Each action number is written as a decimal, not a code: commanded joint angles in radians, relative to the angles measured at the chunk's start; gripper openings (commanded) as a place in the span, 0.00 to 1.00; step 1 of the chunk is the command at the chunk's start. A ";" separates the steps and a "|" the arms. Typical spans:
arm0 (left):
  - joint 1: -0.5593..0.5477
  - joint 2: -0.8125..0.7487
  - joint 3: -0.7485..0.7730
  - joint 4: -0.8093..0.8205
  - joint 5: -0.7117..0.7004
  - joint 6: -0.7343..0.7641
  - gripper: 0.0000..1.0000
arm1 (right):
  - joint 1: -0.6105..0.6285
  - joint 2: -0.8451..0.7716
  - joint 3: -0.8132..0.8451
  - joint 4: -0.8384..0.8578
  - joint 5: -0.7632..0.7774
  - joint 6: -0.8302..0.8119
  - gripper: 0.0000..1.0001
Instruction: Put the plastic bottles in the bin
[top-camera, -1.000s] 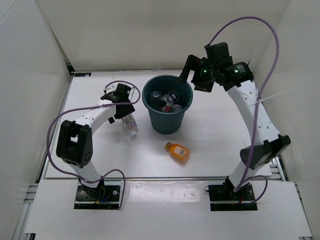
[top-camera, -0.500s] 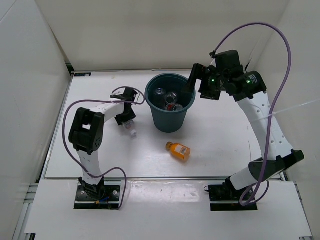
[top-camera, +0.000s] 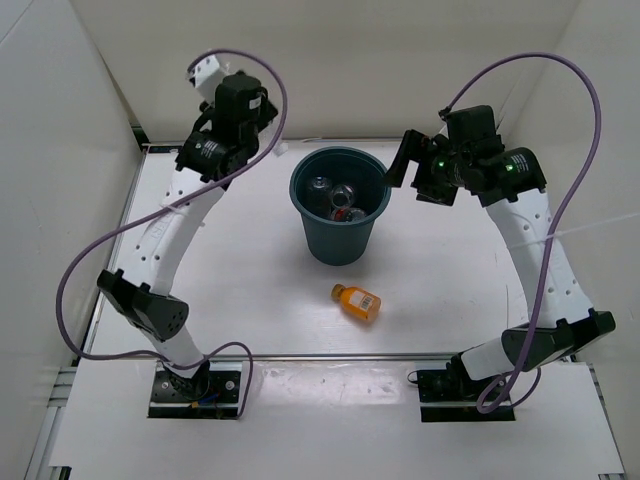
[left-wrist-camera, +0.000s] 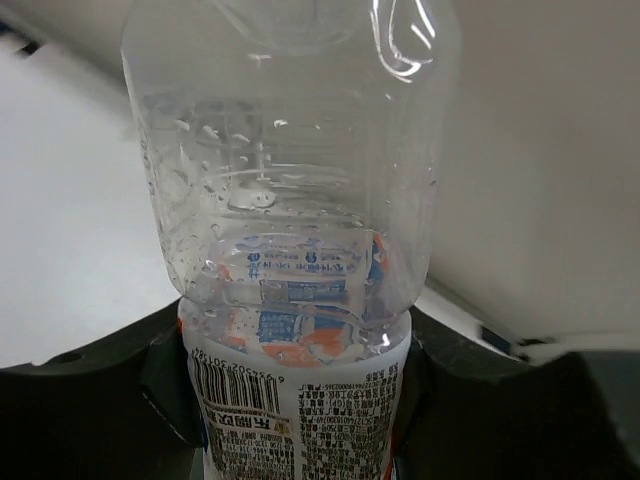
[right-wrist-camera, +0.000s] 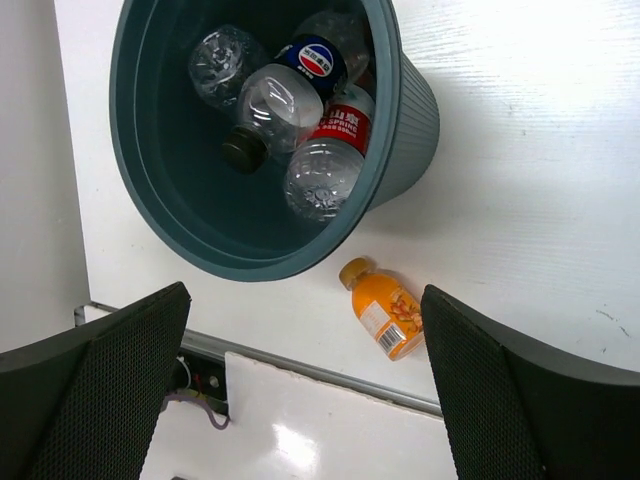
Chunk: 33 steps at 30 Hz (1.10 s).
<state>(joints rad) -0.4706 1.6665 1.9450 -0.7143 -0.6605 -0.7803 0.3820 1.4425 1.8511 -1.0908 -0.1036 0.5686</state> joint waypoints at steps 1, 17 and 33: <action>-0.074 0.125 0.142 0.045 0.062 0.131 0.60 | -0.002 -0.001 0.000 0.008 0.004 -0.001 1.00; -0.293 0.338 0.163 0.108 0.064 0.268 1.00 | -0.011 -0.039 -0.049 0.008 0.061 -0.019 1.00; -0.335 0.156 0.129 0.108 -0.212 0.286 1.00 | -0.011 -0.021 -0.069 0.008 0.079 -0.010 1.00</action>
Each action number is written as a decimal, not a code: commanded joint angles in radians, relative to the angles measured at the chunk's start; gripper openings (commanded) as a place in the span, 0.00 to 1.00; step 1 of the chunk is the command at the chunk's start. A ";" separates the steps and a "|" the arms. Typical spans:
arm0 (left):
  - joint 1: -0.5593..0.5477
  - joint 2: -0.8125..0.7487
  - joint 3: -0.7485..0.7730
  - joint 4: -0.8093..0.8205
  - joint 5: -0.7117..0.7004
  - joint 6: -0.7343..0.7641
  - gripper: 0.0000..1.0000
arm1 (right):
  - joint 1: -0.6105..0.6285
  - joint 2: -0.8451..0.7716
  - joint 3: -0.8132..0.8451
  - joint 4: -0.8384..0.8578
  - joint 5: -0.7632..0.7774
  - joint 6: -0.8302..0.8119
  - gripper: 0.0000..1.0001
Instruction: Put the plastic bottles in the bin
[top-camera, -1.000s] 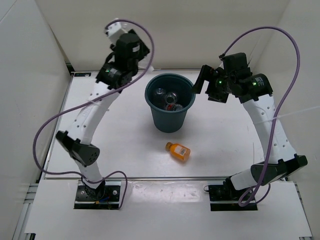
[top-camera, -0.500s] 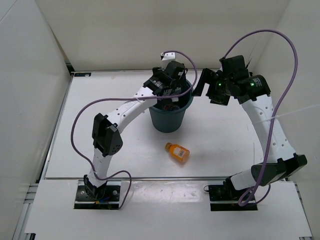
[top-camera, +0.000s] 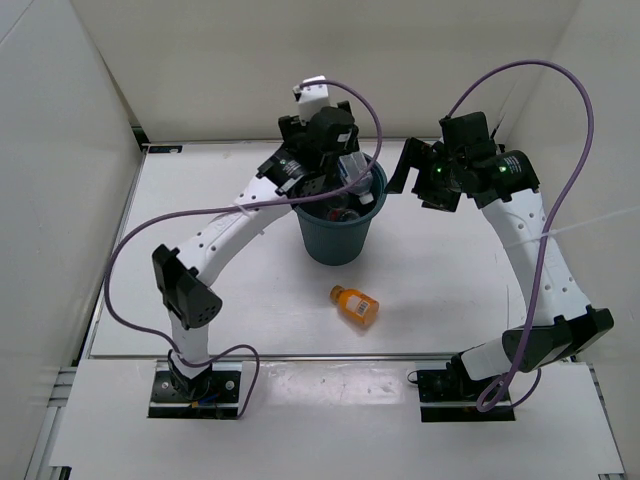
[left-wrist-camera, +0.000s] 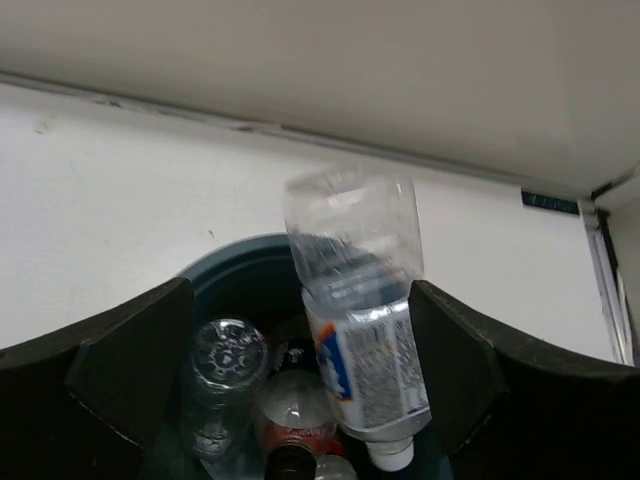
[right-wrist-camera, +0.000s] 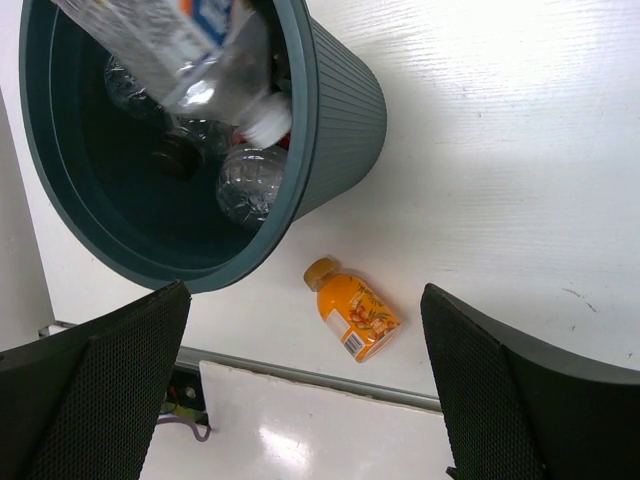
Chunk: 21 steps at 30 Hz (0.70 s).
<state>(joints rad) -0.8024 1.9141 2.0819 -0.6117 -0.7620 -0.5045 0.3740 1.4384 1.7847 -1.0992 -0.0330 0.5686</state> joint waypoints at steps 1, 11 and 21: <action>-0.003 -0.092 0.009 0.006 -0.123 0.021 1.00 | -0.003 -0.016 -0.002 0.016 0.008 -0.010 1.00; 0.178 -0.006 0.043 0.006 0.064 -0.054 1.00 | -0.003 -0.026 -0.047 0.025 -0.005 -0.019 1.00; 0.262 0.189 0.230 0.015 0.138 -0.094 1.00 | -0.003 -0.081 -0.113 0.036 -0.015 -0.010 1.00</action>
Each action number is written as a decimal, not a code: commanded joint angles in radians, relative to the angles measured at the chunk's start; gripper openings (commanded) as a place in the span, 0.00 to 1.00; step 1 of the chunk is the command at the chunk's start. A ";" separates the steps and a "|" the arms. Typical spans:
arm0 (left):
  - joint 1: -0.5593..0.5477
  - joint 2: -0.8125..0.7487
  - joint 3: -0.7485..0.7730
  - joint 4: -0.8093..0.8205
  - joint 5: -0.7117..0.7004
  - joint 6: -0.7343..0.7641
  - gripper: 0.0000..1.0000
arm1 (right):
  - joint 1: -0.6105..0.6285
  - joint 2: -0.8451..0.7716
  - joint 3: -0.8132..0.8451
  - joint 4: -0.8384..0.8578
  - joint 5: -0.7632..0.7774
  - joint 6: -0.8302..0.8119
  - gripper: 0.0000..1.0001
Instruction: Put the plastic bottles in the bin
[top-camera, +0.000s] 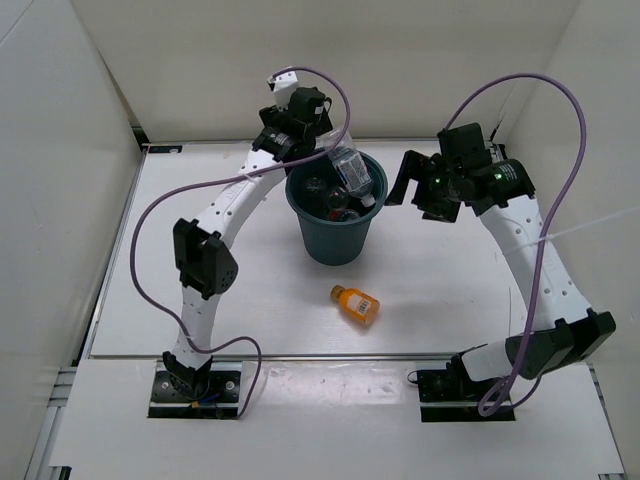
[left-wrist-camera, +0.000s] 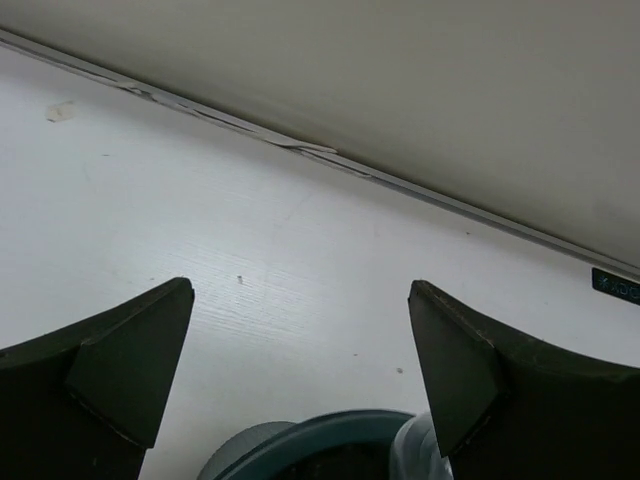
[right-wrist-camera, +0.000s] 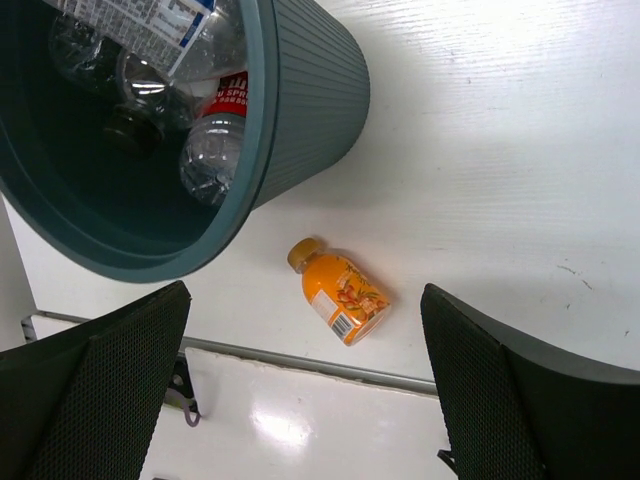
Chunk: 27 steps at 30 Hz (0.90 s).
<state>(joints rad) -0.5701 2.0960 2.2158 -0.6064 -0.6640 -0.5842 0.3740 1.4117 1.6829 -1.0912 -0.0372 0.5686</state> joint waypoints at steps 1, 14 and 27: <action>0.041 0.021 0.137 0.010 0.070 -0.014 1.00 | -0.003 -0.063 -0.011 0.028 -0.010 -0.019 1.00; 0.061 -0.045 0.007 0.020 0.409 0.095 0.80 | -0.041 -0.082 -0.078 0.048 -0.030 0.008 1.00; 0.061 -0.298 -0.182 0.020 0.636 0.260 0.78 | -0.060 0.006 -0.077 0.096 -0.070 0.008 1.00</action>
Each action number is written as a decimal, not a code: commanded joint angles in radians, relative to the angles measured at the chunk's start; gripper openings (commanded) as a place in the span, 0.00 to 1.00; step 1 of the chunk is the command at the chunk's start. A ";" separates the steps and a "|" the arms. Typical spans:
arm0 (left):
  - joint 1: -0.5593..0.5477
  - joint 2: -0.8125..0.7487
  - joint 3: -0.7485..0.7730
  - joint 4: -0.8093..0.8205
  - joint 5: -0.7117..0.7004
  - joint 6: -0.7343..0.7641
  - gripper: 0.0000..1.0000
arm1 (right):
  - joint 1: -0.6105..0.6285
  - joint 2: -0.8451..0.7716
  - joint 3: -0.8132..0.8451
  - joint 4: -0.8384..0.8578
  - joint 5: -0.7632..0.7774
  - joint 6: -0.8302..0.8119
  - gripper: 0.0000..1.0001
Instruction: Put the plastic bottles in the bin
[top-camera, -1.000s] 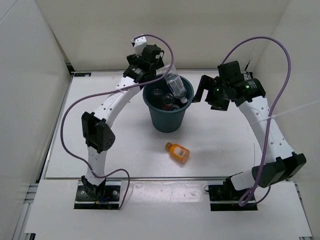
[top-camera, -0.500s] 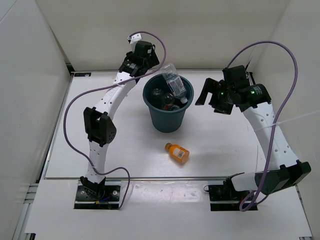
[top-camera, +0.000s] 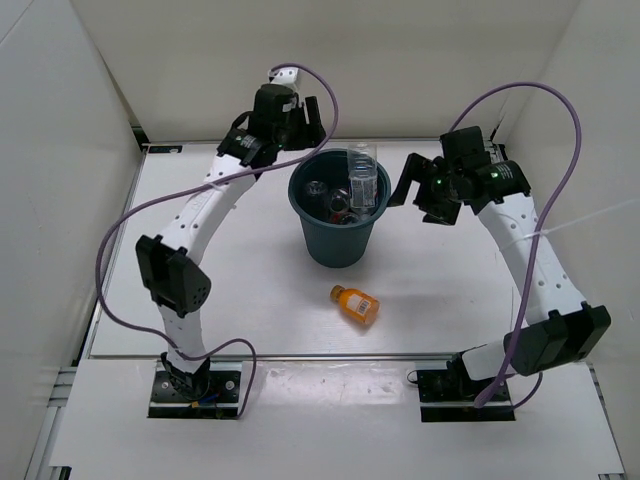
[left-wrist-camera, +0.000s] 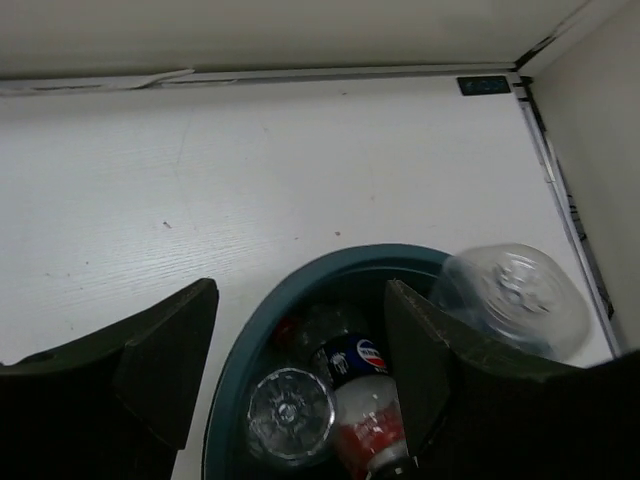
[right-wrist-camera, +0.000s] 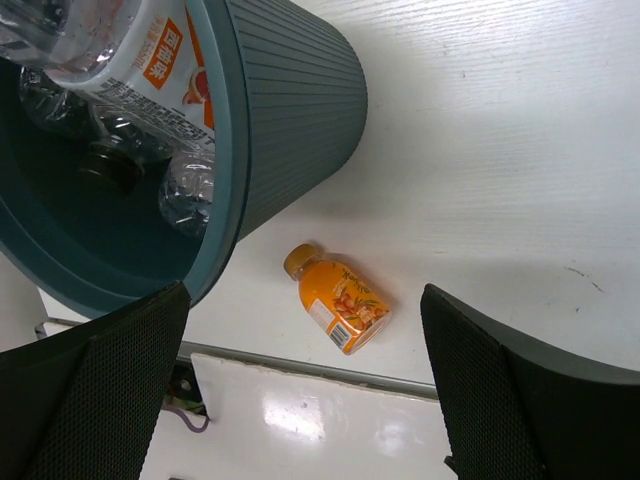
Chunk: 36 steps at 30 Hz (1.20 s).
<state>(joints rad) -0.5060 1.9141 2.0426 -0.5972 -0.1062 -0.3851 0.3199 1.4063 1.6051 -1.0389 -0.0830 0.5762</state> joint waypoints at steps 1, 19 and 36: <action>-0.003 -0.128 -0.030 0.011 0.089 0.061 0.79 | -0.005 0.022 0.001 0.043 -0.037 0.001 1.00; 0.049 -0.831 -0.844 0.002 -0.406 -0.208 0.89 | 0.313 -0.391 -0.730 0.537 0.052 -0.314 0.92; 0.132 -0.918 -0.966 -0.228 -0.435 -0.252 0.91 | 0.459 -0.382 -1.091 1.050 0.023 -0.406 0.99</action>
<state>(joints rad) -0.3885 1.0088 1.0904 -0.7628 -0.5156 -0.6228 0.7586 0.9962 0.5163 -0.1383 -0.0444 0.1791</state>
